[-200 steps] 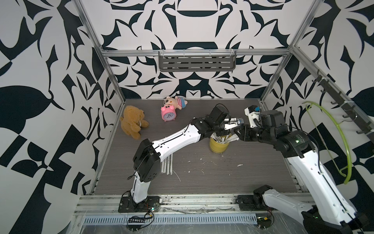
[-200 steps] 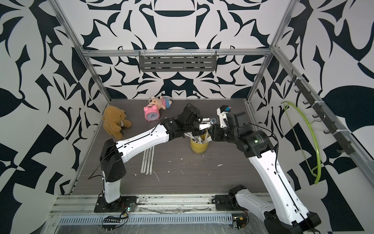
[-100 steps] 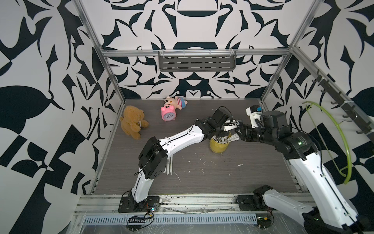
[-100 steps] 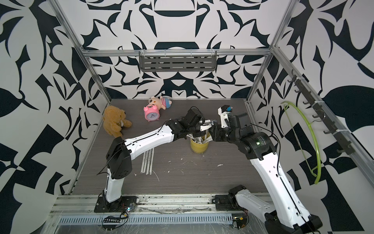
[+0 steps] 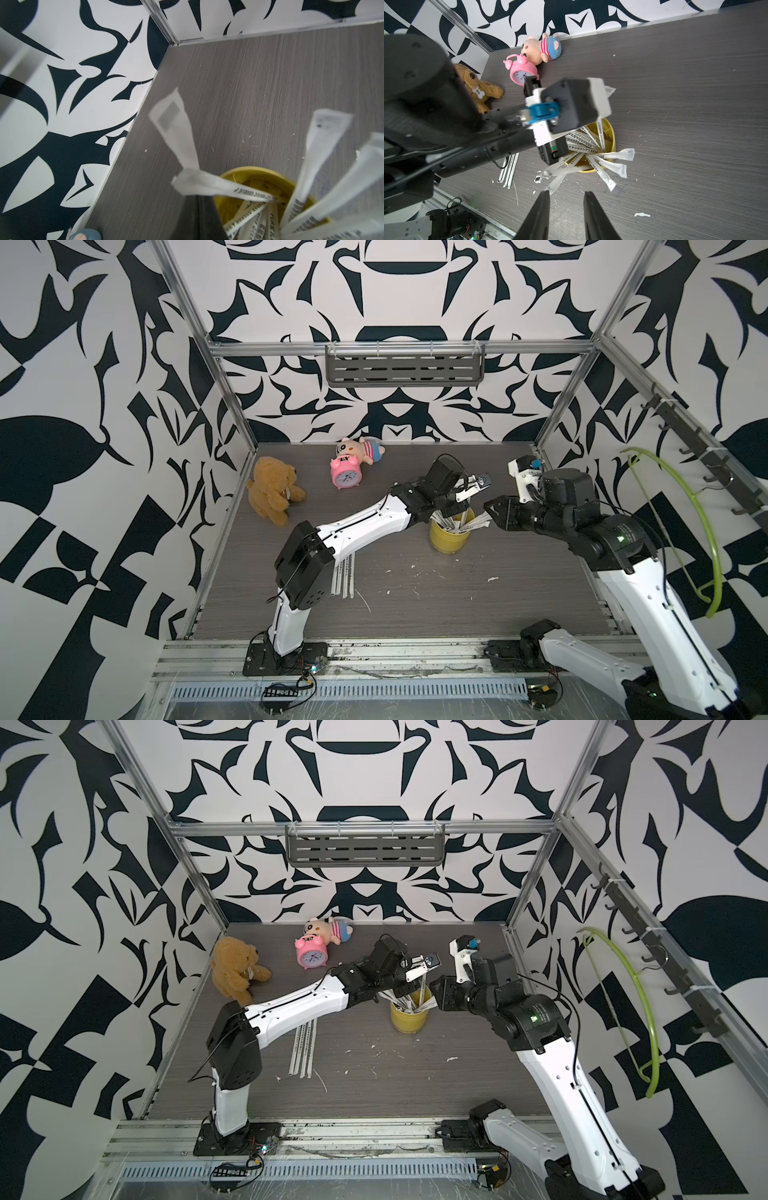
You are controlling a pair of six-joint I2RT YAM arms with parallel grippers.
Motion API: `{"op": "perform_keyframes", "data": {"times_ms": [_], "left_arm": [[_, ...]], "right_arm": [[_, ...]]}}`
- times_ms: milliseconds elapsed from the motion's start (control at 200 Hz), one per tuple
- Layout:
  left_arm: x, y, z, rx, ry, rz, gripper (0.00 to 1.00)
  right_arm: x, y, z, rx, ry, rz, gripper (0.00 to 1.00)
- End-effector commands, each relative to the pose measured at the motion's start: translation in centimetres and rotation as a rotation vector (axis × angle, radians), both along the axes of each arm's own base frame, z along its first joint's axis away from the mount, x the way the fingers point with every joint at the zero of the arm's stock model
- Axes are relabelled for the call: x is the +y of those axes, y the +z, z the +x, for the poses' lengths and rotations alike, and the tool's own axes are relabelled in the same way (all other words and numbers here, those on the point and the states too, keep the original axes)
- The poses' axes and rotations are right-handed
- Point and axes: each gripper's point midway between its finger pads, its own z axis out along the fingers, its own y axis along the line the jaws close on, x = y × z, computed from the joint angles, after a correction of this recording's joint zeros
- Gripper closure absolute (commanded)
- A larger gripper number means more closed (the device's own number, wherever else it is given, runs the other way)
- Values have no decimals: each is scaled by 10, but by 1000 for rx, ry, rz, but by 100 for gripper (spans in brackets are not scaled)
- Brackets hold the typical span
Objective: Take the straws out of the storage container
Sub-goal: Pick up the straw from the container.
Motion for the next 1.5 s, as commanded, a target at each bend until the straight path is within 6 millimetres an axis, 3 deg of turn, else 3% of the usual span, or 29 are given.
{"op": "perform_keyframes", "data": {"times_ms": [0,85,365,500,715,840,935,1135,1300,1495], "left_arm": [[3,62,-9,-63,-24,-184,100],[6,70,-8,-98,-9,-216,100],[4,68,-2,-99,20,-227,100],[-3,46,-10,-227,8,-69,100],[6,32,10,-403,104,94,100],[8,42,10,-312,111,5,100],[7,51,12,-130,105,-76,100],[-2,69,-11,72,-18,-219,100],[3,75,-15,143,-25,-248,100],[10,55,-20,135,26,-100,100]], "right_arm": [[-2,20,1,-81,-16,29,68],[-2,21,1,-88,-15,32,68],[-1,22,0,-86,-13,45,69],[-4,23,-2,-94,-23,41,69],[-4,22,-2,-95,-23,42,70],[-4,21,-2,-94,-24,41,70],[-2,20,-1,-86,-20,49,71],[-2,18,-1,-84,-23,51,72],[-2,17,-1,-89,-23,51,72],[-1,17,-1,-89,-19,54,72]]}}
